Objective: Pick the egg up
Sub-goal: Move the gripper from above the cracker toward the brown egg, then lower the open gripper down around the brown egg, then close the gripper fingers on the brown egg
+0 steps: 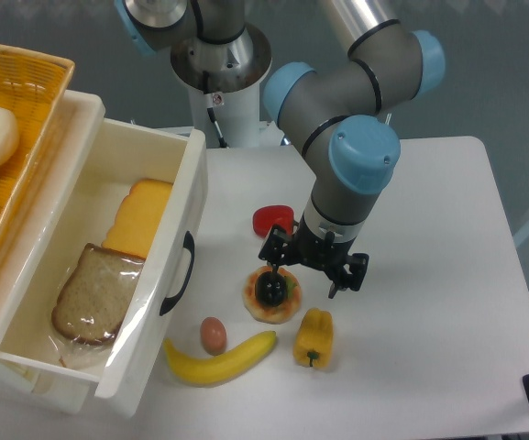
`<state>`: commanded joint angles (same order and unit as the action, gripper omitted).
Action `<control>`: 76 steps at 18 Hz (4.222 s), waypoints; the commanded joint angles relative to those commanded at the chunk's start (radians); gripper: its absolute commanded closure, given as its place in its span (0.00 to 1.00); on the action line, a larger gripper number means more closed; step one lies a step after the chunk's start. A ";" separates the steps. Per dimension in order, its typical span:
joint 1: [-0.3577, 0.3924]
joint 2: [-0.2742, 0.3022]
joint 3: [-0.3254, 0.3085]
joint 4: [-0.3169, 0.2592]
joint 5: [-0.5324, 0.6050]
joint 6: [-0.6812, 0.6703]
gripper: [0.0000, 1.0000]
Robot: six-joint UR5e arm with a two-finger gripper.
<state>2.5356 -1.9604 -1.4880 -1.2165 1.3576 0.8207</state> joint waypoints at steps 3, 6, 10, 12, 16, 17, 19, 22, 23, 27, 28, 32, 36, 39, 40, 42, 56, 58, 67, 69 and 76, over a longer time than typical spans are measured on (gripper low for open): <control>-0.005 -0.005 0.002 0.003 0.002 -0.008 0.00; -0.011 -0.012 0.000 0.023 0.002 -0.009 0.00; -0.031 -0.035 -0.002 0.032 0.002 -0.008 0.00; -0.034 -0.046 -0.009 0.034 0.003 -0.009 0.00; -0.055 -0.051 -0.023 0.058 0.002 -0.038 0.00; -0.066 -0.049 -0.031 0.069 0.002 -0.049 0.00; -0.078 -0.049 -0.049 0.075 0.002 -0.076 0.00; -0.100 -0.049 -0.077 0.075 0.002 -0.173 0.00; -0.109 -0.051 -0.080 0.075 0.002 -0.187 0.00; -0.129 -0.067 -0.081 0.074 0.002 -0.241 0.00; -0.141 -0.075 -0.081 0.074 0.002 -0.261 0.00; -0.175 -0.110 -0.084 0.075 0.005 -0.282 0.00; -0.182 -0.117 -0.086 0.075 0.003 -0.336 0.00; -0.195 -0.129 -0.081 0.084 0.009 -0.370 0.00; -0.195 -0.132 -0.078 0.090 0.029 -0.383 0.00; -0.221 -0.141 -0.069 0.100 0.087 -0.405 0.00; -0.250 -0.175 -0.061 0.143 0.106 -0.482 0.00; -0.250 -0.176 -0.061 0.143 0.106 -0.479 0.00; -0.250 -0.192 -0.054 0.143 0.106 -0.476 0.00; -0.250 -0.193 -0.049 0.143 0.106 -0.476 0.00; -0.256 -0.215 -0.035 0.143 0.106 -0.477 0.00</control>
<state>2.2795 -2.1752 -1.5232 -1.0738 1.4634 0.3436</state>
